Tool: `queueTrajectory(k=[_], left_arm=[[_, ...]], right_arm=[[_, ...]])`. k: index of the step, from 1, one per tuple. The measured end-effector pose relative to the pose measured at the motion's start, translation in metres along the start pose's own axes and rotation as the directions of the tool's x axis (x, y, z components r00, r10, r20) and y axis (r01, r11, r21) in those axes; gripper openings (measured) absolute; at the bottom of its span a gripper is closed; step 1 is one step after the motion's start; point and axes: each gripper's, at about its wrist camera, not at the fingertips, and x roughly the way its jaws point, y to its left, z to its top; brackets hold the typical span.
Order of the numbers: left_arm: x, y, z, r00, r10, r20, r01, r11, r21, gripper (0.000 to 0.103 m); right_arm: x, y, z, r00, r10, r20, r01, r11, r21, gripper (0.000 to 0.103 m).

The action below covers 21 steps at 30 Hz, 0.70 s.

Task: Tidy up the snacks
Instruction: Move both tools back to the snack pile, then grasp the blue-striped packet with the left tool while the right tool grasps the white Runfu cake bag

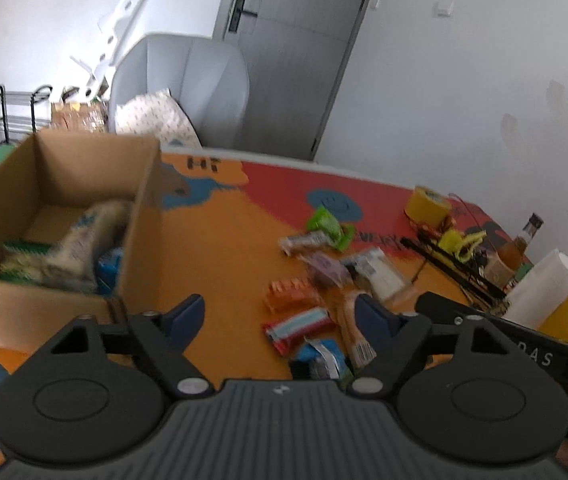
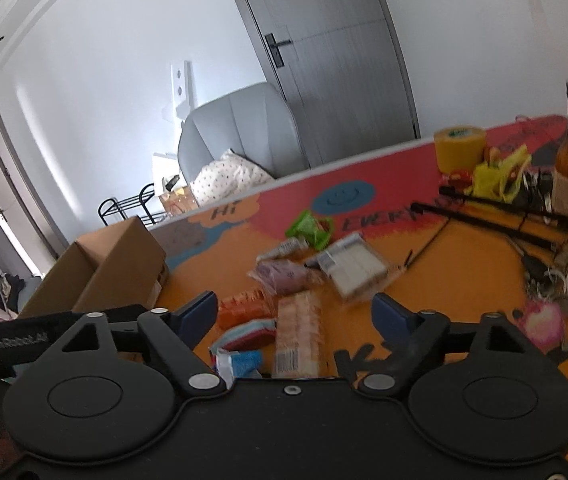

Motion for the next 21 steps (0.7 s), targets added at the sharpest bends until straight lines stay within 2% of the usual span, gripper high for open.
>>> queueTrajectory(k=[3, 8, 12, 20, 21], left_arm=[[0.011, -0.002, -0.007, 0.999, -0.004, -0.036, 0.004, 1.000, -0.009, 0.067], [0.027, -0.008, -0.014, 0.998, -0.010, -0.070, 0.009, 1.000, -0.013, 0.064], [0.041, -0.013, -0.019, 0.995, -0.014, -0.103, 0.012, 1.000, -0.021, 0.056], [0.067, -0.019, -0.029, 0.987, -0.028, -0.160, 0.023, 0.999, -0.033, 0.052], [0.070, -0.019, -0.030, 0.985, -0.023, -0.170, 0.018, 0.999, -0.032, 0.049]], right_arm=[[0.005, -0.008, -0.006, 1.000, 0.008, -0.021, -0.008, 1.000, 0.022, 0.075], [0.015, -0.018, -0.012, 0.998, 0.023, -0.051, -0.021, 0.999, 0.043, 0.071], [0.022, -0.023, -0.016, 0.997, 0.031, -0.073, -0.028, 0.998, 0.050, 0.067], [0.031, -0.032, -0.019, 0.994, 0.035, -0.100, -0.028, 0.997, 0.067, 0.063], [0.032, -0.031, -0.019, 0.994, 0.037, -0.102, -0.030, 0.997, 0.066, 0.063]])
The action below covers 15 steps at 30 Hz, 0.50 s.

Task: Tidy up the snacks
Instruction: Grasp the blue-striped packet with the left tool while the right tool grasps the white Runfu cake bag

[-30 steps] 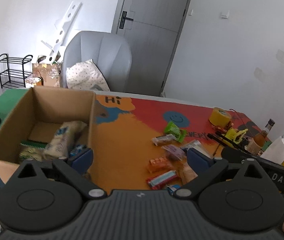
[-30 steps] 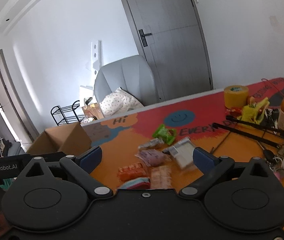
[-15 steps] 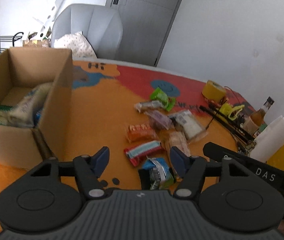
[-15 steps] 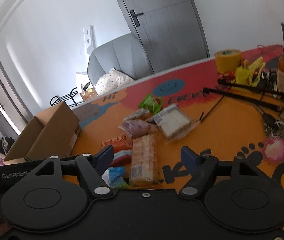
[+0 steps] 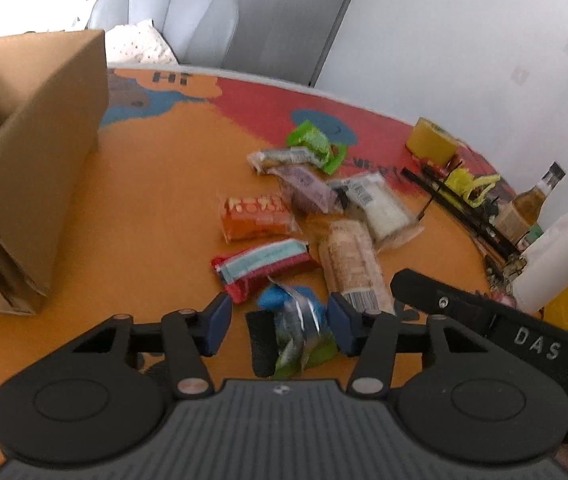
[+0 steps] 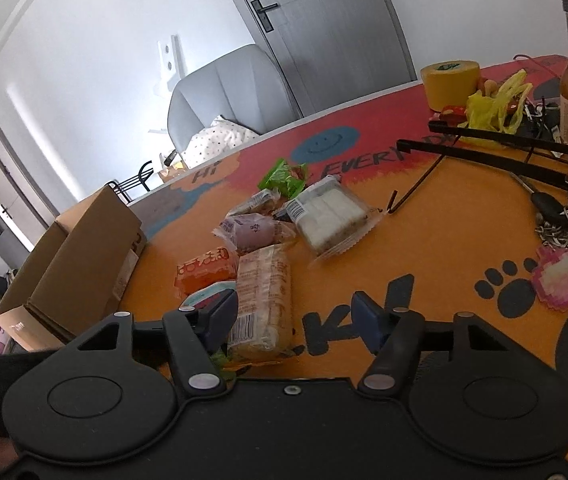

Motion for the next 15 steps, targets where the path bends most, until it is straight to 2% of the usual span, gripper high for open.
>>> queueTrajectory(k=[1, 2, 5, 13, 15], left_arm=[[0.000, -0.001, -0.001, 1.000, 0.008, 0.013, -0.008, 1.000, 0.004, 0.044], [0.000, -0.001, -0.002, 1.000, 0.021, 0.012, -0.022, 1.000, 0.010, 0.035], [-0.001, 0.004, -0.002, 1.000, 0.011, 0.005, -0.011, 1.000, 0.001, 0.029], [-0.016, 0.022, -0.002, 0.997, 0.063, 0.032, -0.062, 0.998, -0.033, 0.027], [-0.019, 0.028, -0.001, 0.996, 0.076, 0.038, -0.074, 0.996, -0.048, 0.027]], right_arm=[[0.002, 0.001, 0.000, 1.000, 0.001, -0.003, -0.001, 1.000, -0.003, 0.063], [0.003, 0.002, 0.000, 1.000, 0.002, -0.005, -0.002, 1.000, -0.008, 0.063], [0.011, 0.008, 0.000, 1.000, 0.005, -0.015, -0.006, 1.000, -0.028, 0.063], [0.030, 0.029, -0.002, 0.999, -0.024, -0.045, 0.018, 0.991, -0.133, 0.062], [0.034, 0.033, -0.004, 0.998, -0.024, -0.059, 0.014, 0.987, -0.159, 0.054]])
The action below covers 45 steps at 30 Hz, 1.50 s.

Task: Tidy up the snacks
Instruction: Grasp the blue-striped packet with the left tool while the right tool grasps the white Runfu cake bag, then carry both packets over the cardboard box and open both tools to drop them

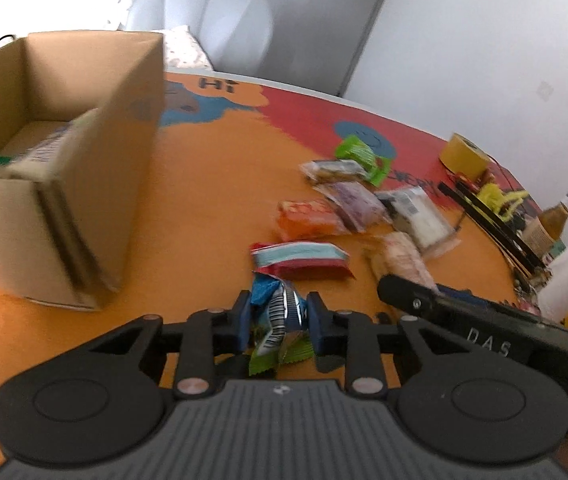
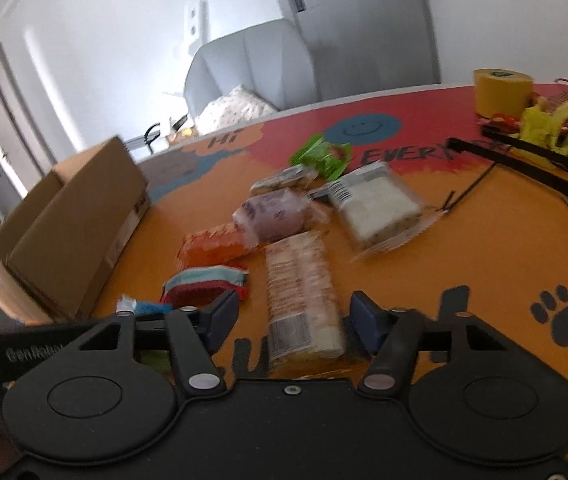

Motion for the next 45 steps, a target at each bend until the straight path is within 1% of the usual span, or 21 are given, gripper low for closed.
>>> queueTrajectory(k=[1, 2, 3, 4, 5, 10, 16, 27, 37, 45], left_arm=[[-0.002, 0.003, 0.000, 1.000, 0.004, 0.004, -0.004, 1.000, -0.007, 0.027], [-0.004, 0.005, 0.001, 1.000, 0.006, 0.010, -0.006, 1.000, -0.011, 0.027], [-0.006, 0.007, 0.001, 1.000, 0.006, 0.018, -0.006, 1.000, -0.014, 0.027], [-0.008, 0.008, 0.001, 1.000, 0.006, 0.027, -0.005, 1.000, -0.018, 0.027], [-0.011, 0.010, 0.001, 0.999, 0.004, 0.036, -0.004, 1.000, -0.022, 0.027], [-0.023, 0.019, 0.002, 0.998, -0.001, 0.069, 0.004, 0.999, -0.047, 0.027], [-0.042, 0.026, 0.005, 0.994, -0.016, 0.106, 0.021, 0.999, -0.049, 0.027], [-0.075, 0.036, 0.022, 0.981, -0.027, 0.191, 0.036, 0.998, -0.044, 0.027], [-0.100, 0.059, 0.038, 0.967, -0.006, 0.255, 0.021, 0.998, -0.057, 0.027], [-0.110, 0.090, 0.048, 0.959, 0.043, 0.280, -0.015, 0.995, -0.103, 0.027]], right_arm=[[0.000, 0.003, 0.000, 1.000, -0.011, 0.000, 0.011, 1.000, -0.019, 0.051], [0.001, 0.004, -0.001, 1.000, -0.025, -0.001, 0.025, 0.999, -0.034, 0.045], [0.001, 0.005, -0.001, 0.999, -0.035, -0.002, 0.035, 0.998, -0.049, 0.036], [0.001, 0.006, -0.001, 0.999, -0.048, -0.003, 0.048, 0.997, -0.064, 0.034], [0.000, 0.006, -0.001, 0.998, -0.055, -0.006, 0.054, 0.995, -0.082, 0.034], [-0.006, 0.006, 0.001, 0.999, -0.045, -0.012, 0.044, 0.997, -0.067, 0.033], [-0.020, 0.018, 0.010, 0.999, -0.039, 0.030, 0.041, 0.997, -0.066, 0.033], [-0.040, 0.053, 0.028, 0.996, 0.018, 0.091, -0.010, 0.996, -0.088, 0.033], [-0.041, 0.089, 0.045, 0.987, 0.082, 0.137, -0.066, 0.991, -0.120, 0.033], [-0.031, 0.123, 0.056, 0.980, 0.136, 0.143, -0.113, 0.980, -0.161, 0.033]])
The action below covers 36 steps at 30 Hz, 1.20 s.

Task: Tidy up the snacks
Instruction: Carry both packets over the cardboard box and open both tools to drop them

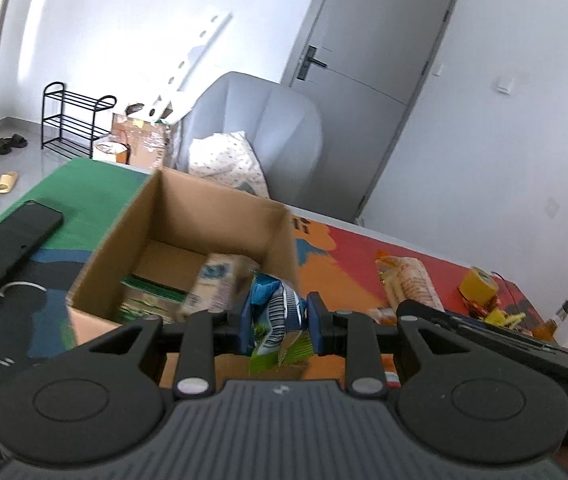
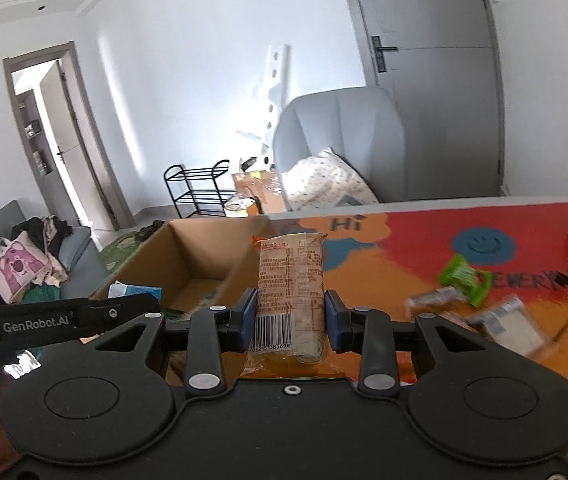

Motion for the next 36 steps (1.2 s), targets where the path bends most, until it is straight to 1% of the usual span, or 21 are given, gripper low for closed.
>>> queueTrajectory(k=[5, 12, 18, 25, 27, 30, 31, 32, 33, 34, 35, 36], left_arm=[[-0.002, 0.020, 0.009, 1.000, 0.026, 0.011, -0.025, 0.999, -0.022, 0.027], [-0.004, 0.047, 0.025, 0.999, 0.040, 0.021, -0.039, 0.998, -0.043, 0.027], [0.003, 0.060, 0.033, 1.000, 0.027, 0.014, -0.026, 0.999, -0.046, 0.028], [0.018, 0.070, 0.037, 1.000, 0.003, -0.004, -0.004, 0.999, -0.046, 0.028], [0.023, 0.073, 0.040, 1.000, 0.004, -0.006, -0.005, 0.999, -0.050, 0.029], [0.031, 0.075, 0.043, 1.000, 0.010, -0.008, -0.011, 0.999, -0.050, 0.031], [0.033, 0.076, 0.045, 1.000, 0.008, -0.015, -0.008, 0.998, -0.054, 0.031], [0.034, 0.076, 0.046, 1.000, 0.006, -0.020, -0.007, 0.998, -0.059, 0.035], [0.034, 0.077, 0.047, 1.000, 0.005, -0.019, -0.006, 0.998, -0.060, 0.042], [0.033, 0.077, 0.048, 1.000, 0.010, -0.013, -0.010, 0.998, -0.060, 0.046], [0.033, 0.077, 0.048, 1.000, 0.018, -0.006, -0.018, 0.998, -0.062, 0.057], [0.032, 0.079, 0.048, 1.000, 0.028, 0.003, -0.028, 0.997, -0.066, 0.064]], right_arm=[[0.011, 0.016, 0.008, 1.000, 0.029, 0.007, -0.028, 0.999, -0.015, 0.033], [0.024, 0.035, 0.021, 0.999, 0.038, 0.034, -0.038, 0.999, -0.014, 0.033], [0.036, 0.051, 0.026, 0.998, 0.049, 0.036, -0.048, 0.999, -0.024, 0.033], [0.055, 0.061, 0.031, 0.999, 0.040, 0.026, -0.039, 0.999, -0.026, 0.033], [0.060, 0.062, 0.033, 0.999, 0.039, 0.025, -0.039, 0.999, -0.018, 0.033], [0.067, 0.061, 0.036, 0.997, 0.077, 0.017, -0.078, 0.997, 0.030, 0.033], [0.070, 0.061, 0.038, 0.997, 0.079, 0.016, -0.079, 0.996, 0.038, 0.034], [0.073, 0.061, 0.039, 0.997, 0.071, 0.013, -0.072, 0.997, 0.039, 0.037], [0.075, 0.061, 0.039, 0.998, 0.070, 0.008, -0.070, 0.997, 0.043, 0.043], [0.075, 0.060, 0.039, 0.998, 0.070, 0.007, -0.070, 0.996, 0.051, 0.045], [0.075, 0.059, 0.039, 0.997, 0.073, 0.005, -0.074, 0.996, 0.055, 0.048], [0.074, 0.058, 0.037, 0.997, 0.074, 0.003, -0.074, 0.996, 0.055, 0.049]])
